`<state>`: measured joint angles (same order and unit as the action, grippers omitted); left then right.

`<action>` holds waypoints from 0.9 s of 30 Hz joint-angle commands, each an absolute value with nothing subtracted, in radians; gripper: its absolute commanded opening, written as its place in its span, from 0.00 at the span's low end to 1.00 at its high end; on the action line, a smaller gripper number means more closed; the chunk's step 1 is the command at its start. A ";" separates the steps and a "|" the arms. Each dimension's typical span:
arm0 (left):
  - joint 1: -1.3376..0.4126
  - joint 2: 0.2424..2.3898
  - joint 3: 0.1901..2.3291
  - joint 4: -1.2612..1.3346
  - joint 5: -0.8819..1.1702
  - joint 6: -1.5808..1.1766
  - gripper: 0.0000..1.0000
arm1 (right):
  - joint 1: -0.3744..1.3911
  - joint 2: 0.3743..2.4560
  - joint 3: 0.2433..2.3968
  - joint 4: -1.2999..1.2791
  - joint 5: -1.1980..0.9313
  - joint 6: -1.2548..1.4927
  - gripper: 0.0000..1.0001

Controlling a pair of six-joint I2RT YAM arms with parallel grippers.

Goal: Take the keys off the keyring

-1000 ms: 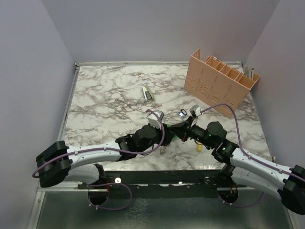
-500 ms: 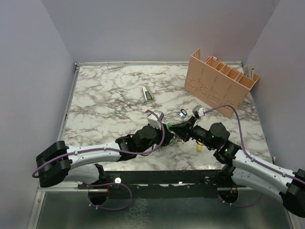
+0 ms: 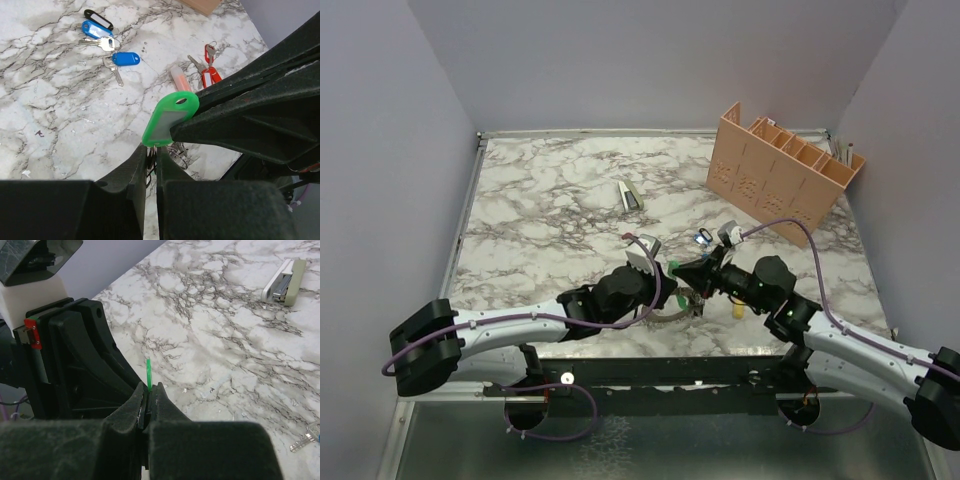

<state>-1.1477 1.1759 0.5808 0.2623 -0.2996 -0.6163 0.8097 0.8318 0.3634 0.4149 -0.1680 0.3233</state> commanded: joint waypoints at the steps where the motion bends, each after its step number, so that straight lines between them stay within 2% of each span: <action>1: -1.142 1.167 0.554 0.287 -0.313 -0.609 0.07 | 0.810 0.842 0.377 0.452 -0.162 0.345 0.02; 3: -1.140 1.168 0.550 0.291 -0.313 -0.611 0.03 | 0.810 0.846 0.381 0.443 -0.156 0.348 0.02; 5: -1.135 1.167 0.545 0.297 -0.318 -0.620 0.01 | 0.810 0.847 0.394 0.411 -0.141 0.347 0.08; 9: -1.125 1.158 0.533 0.304 -0.321 -0.642 0.00 | 0.810 0.807 0.407 0.315 -0.081 0.321 0.35; 10: -1.124 1.157 0.530 0.305 -0.320 -0.645 0.00 | 0.811 0.792 0.403 0.298 -0.076 0.318 0.38; 19: -1.114 1.145 0.518 0.311 -0.313 -0.655 0.00 | 0.809 0.701 0.293 0.246 -0.182 0.360 0.39; 27: -1.114 1.144 0.518 0.316 -0.309 -0.658 0.00 | 0.810 0.803 0.279 0.345 -0.262 0.394 0.35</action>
<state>-1.1187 1.1648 0.5266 0.2867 -0.3038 -0.6506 0.8097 0.7589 0.2680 0.2943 -0.2024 0.3714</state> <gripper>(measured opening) 0.017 0.360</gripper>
